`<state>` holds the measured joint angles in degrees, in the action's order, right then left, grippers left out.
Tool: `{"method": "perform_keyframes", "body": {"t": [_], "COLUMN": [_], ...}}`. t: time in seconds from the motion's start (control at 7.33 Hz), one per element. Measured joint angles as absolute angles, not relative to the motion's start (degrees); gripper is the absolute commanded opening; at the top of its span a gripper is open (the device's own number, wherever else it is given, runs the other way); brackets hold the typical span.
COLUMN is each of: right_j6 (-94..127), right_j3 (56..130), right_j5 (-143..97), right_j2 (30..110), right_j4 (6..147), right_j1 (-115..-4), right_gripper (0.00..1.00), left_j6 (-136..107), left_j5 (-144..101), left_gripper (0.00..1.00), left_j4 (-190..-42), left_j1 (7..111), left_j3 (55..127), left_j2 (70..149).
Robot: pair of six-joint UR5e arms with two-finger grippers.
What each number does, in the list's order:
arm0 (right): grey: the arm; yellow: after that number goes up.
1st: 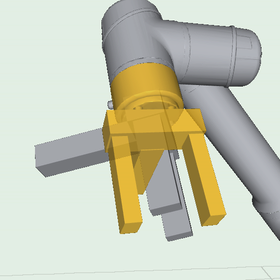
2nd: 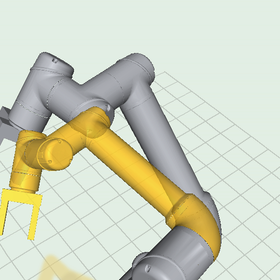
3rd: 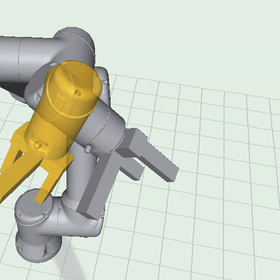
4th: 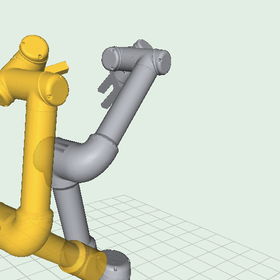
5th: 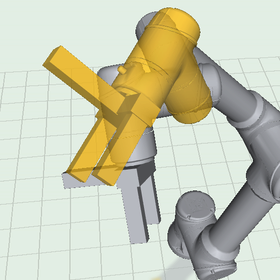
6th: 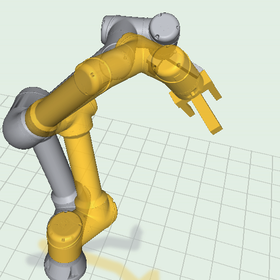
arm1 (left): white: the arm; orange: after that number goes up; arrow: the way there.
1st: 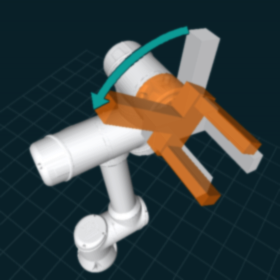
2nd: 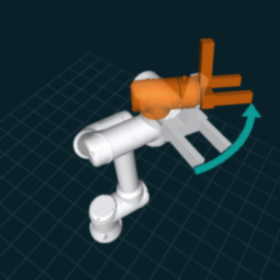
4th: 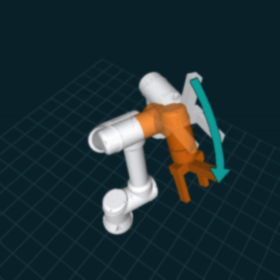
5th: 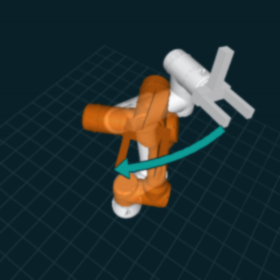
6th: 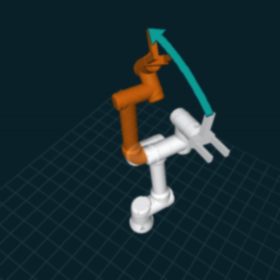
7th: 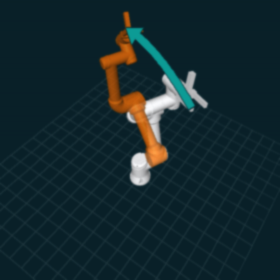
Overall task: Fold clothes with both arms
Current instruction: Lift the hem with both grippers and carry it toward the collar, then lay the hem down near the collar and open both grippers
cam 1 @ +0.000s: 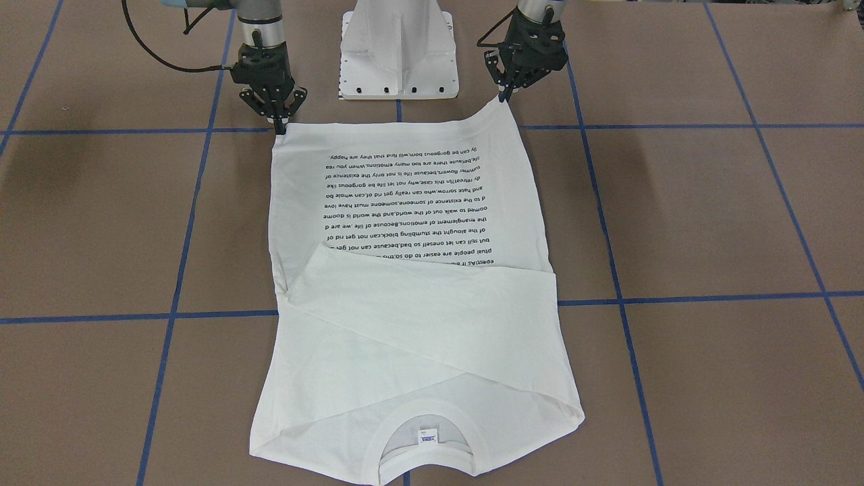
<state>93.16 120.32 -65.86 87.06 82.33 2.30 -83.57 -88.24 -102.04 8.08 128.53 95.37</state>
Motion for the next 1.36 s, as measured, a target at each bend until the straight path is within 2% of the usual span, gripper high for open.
{"method": "perform_keyframes", "body": {"t": [0.27, 0.41, 0.68, 0.82, 0.95, 1.09, 1.36], "right_j6": [93.11, 93.09, 93.08, 93.08, 92.11, 89.21, 79.69], "right_j3": [125.64, 132.37, 148.66, 153.47, 155.16, 154.09, 146.29], "right_j5": [-68.33, -71.30, -77.30, -80.64, -83.64, -85.18, -87.19], "right_j2": [87.15, 87.22, 85.39, 82.01, 78.13, 73.87, 65.14], "right_j4": [88.12, 95.58, 114.10, 121.72, 126.94, 129.80, 131.19], "right_j1": [0.32, -0.51, -0.03, -1.07, -3.47, -6.84, -17.08], "right_gripper": [0.00, 0.00, 0.00, 0.00, 0.00, 0.00, 0.00], "left_j6": [-83.29, -83.13, -82.99, -82.98, -82.49, -79.88, -68.42], "left_j5": [-88.91, -91.03, -96.21, -98.19, -99.71, -100.37, -100.66], "left_gripper": [0.00, 0.00, 0.00, 0.00, 0.00, 0.00, 0.00], "left_j4": [-101.49, -98.59, -86.24, -79.74, -74.67, -71.52, -69.56], "left_j1": [8.20, 8.34, 8.57, 8.72, 9.46, 11.93, 22.20], "left_j3": [130.39, 133.68, 146.36, 151.81, 153.64, 152.26, 145.48], "left_j2": [95.34, 95.47, 96.36, 98.32, 101.67, 105.43, 110.94]}}
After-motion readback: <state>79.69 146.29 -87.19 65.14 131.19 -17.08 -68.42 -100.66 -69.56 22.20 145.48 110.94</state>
